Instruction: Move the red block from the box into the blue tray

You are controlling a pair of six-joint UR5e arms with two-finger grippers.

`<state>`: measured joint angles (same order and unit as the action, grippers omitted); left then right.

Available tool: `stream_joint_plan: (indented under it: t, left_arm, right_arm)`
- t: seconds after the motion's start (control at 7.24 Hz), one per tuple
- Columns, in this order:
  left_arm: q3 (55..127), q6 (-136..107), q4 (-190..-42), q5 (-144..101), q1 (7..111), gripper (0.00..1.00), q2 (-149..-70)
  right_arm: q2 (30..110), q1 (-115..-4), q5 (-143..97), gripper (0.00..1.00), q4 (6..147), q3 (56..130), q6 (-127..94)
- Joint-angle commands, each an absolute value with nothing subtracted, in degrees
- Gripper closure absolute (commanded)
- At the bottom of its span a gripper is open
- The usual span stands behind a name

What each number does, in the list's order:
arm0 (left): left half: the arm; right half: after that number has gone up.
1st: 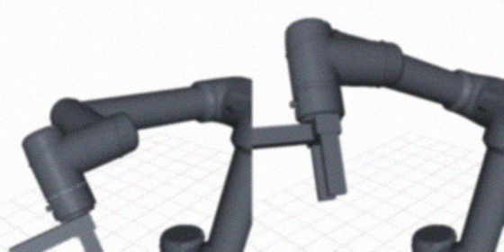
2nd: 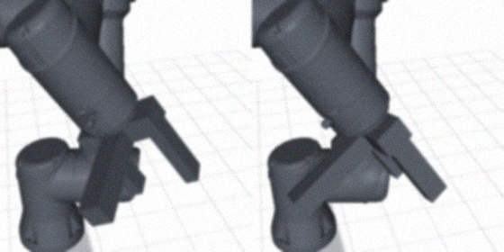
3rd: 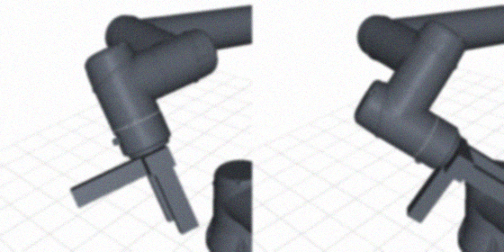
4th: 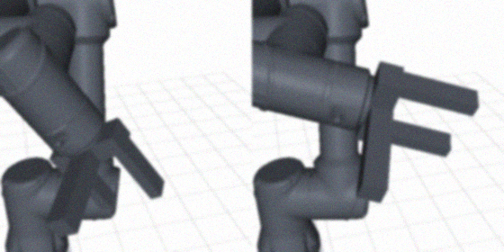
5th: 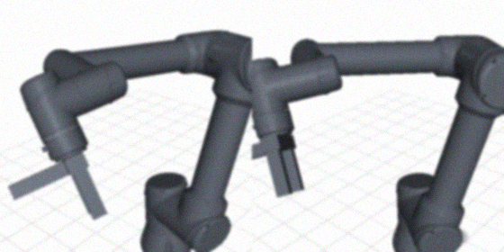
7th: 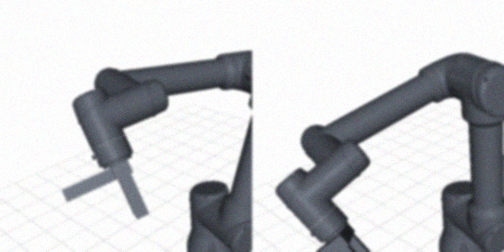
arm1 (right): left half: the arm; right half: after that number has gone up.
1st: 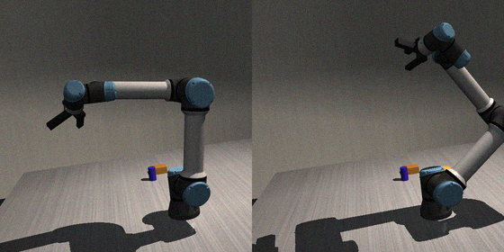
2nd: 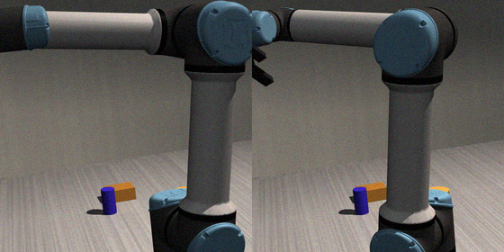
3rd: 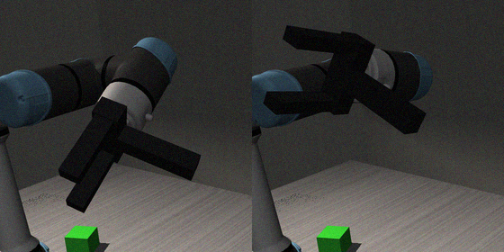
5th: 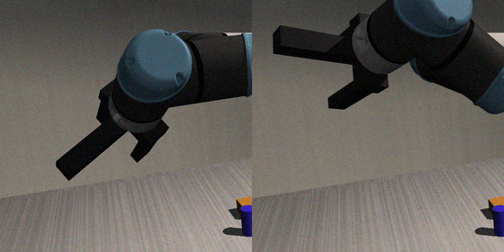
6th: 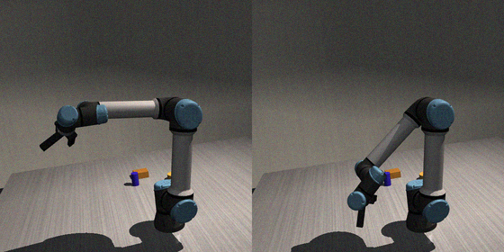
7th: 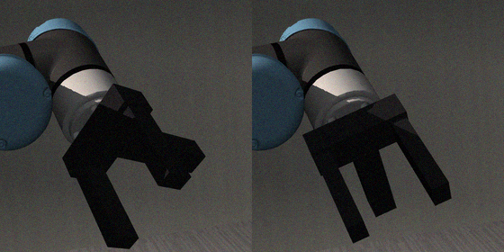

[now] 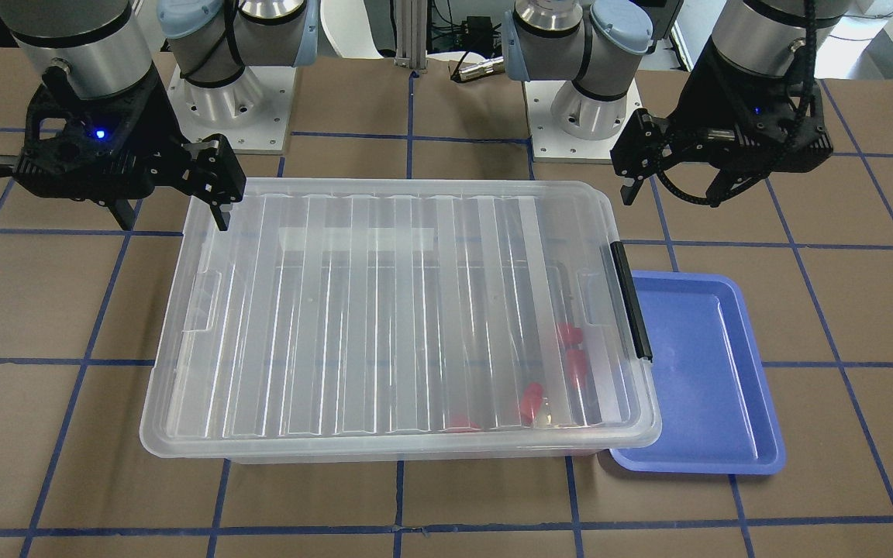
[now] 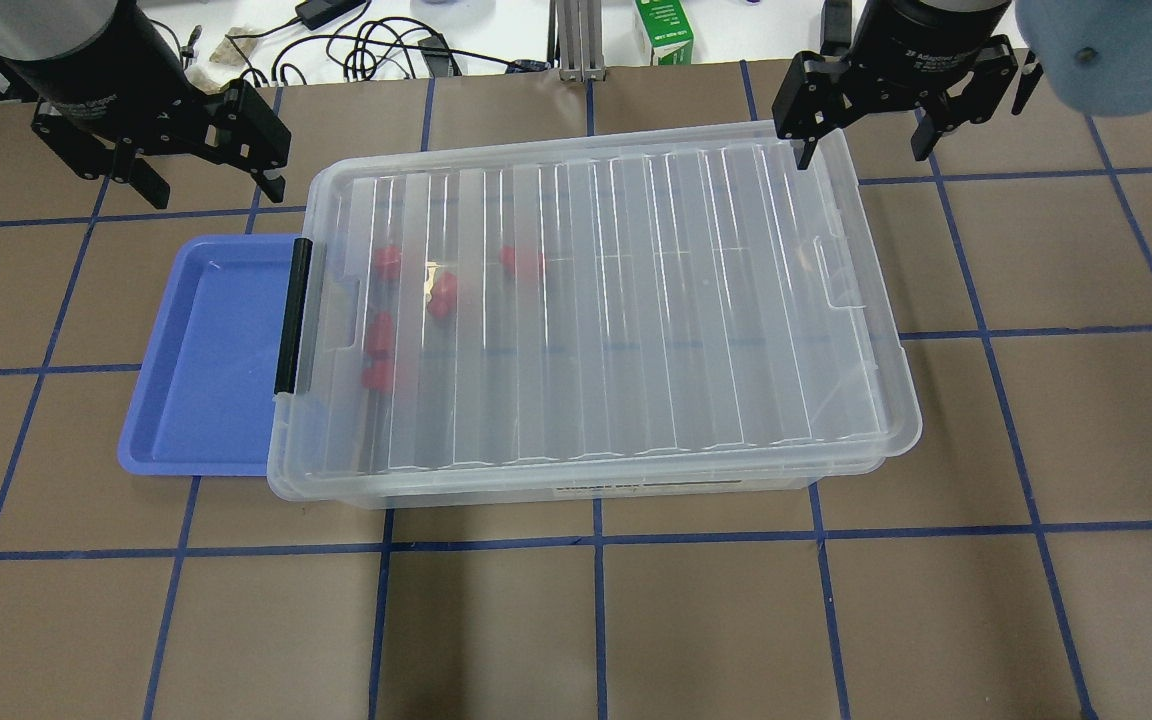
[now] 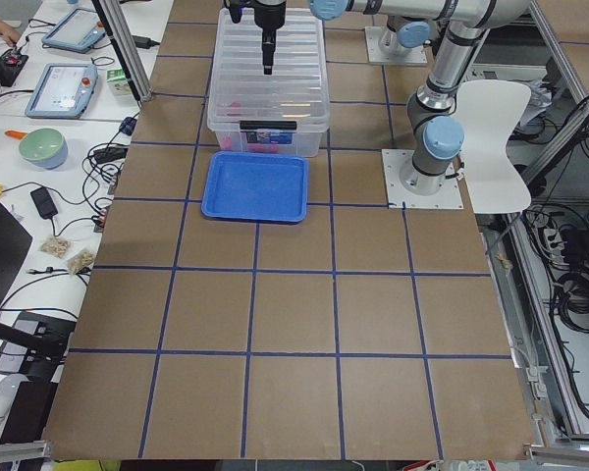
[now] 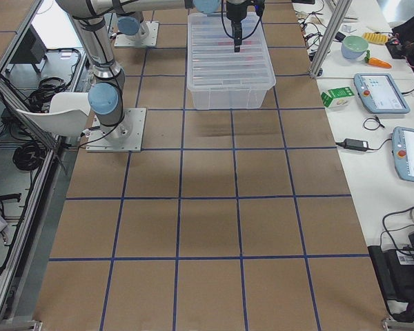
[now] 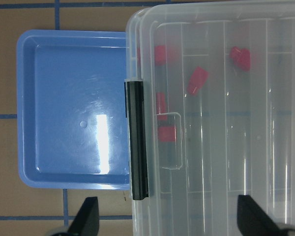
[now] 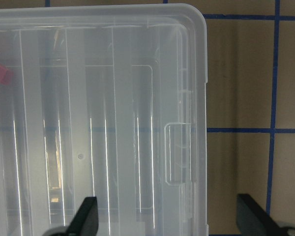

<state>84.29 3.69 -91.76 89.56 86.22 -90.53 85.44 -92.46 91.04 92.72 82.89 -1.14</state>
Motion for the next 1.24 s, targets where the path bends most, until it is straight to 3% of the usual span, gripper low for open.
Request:
stream_joint_plan:
  t: [0.0, 0.69, 0.97, 1.11]
  left_arm:
    - [84.4, 3.7, -91.8, 89.6, 86.2, 0.00, -90.5]
    - [84.5, 3.7, -91.8, 89.6, 86.3, 0.00, -90.4]
    - [84.7, 3.7, -91.8, 89.6, 86.3, 0.00, -90.3]
    - [84.7, 3.7, -91.8, 89.6, 86.3, 0.00, -90.3]
  right_arm:
    - [85.4, -92.5, 91.1, 0.00, 92.6, 83.1, -1.1]
    - [85.3, -87.7, 90.5, 0.00, 92.8, 84.9, 2.3]
    - [85.3, -83.9, 90.3, 0.01, 94.2, 90.3, 7.4]
    - [85.3, -83.8, 90.4, 0.01, 101.5, 95.0, 7.4]
